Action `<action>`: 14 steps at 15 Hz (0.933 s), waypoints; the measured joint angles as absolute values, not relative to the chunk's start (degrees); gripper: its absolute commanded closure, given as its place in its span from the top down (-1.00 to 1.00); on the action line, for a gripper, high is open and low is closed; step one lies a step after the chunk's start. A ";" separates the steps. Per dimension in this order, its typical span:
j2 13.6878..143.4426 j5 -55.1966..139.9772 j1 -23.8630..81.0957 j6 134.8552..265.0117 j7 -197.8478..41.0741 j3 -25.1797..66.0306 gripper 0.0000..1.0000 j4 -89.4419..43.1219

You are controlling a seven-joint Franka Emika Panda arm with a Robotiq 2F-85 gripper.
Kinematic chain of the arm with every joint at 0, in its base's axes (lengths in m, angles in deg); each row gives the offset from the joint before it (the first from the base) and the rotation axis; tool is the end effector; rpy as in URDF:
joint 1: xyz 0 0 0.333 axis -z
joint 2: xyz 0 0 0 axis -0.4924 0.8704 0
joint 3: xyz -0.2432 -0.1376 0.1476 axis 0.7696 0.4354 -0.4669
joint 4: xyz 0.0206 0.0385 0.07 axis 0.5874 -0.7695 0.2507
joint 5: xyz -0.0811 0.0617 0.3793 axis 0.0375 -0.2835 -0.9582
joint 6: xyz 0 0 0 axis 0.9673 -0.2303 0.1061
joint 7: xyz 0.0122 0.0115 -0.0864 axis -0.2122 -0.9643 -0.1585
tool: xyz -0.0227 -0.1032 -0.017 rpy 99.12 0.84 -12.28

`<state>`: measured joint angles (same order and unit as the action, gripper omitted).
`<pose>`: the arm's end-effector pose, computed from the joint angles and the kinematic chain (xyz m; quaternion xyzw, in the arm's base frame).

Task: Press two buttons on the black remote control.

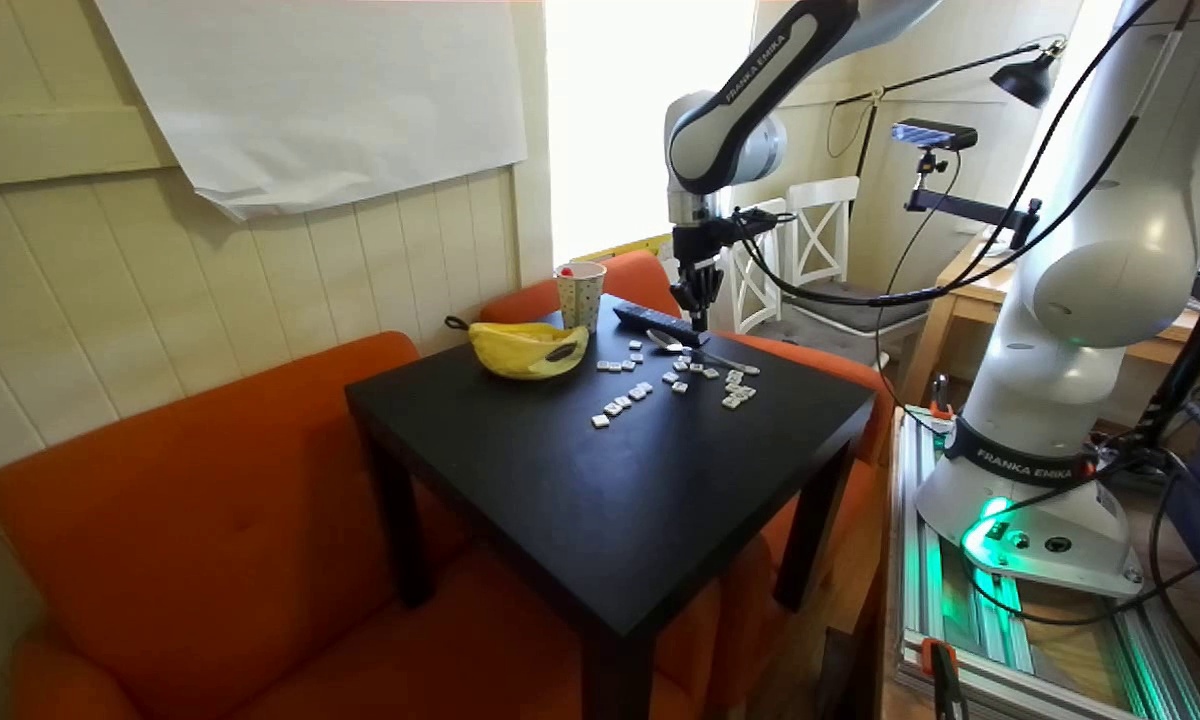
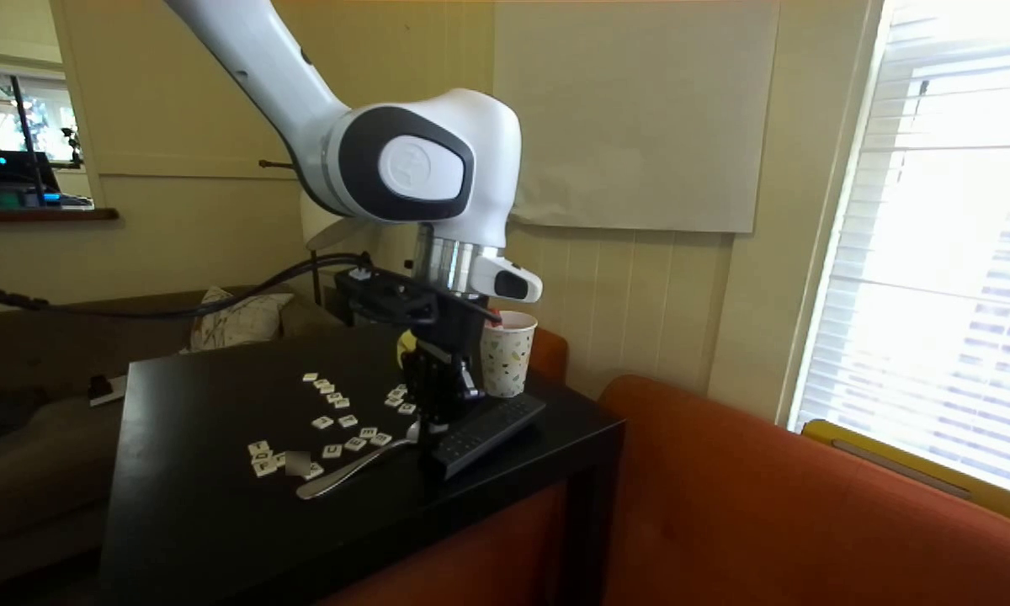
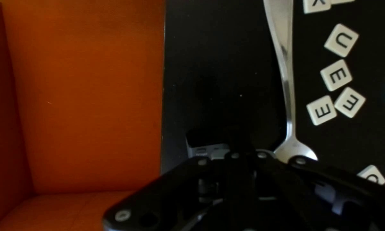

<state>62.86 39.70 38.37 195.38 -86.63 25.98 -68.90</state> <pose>0.4472 -0.1487 0.2934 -0.9889 0.1265 0.0765 0.0124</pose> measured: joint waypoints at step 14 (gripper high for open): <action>62.98 40.71 38.37 194.95 -86.57 25.97 -1.00 -68.90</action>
<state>62.98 40.71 38.37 194.95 -86.57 25.97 -68.90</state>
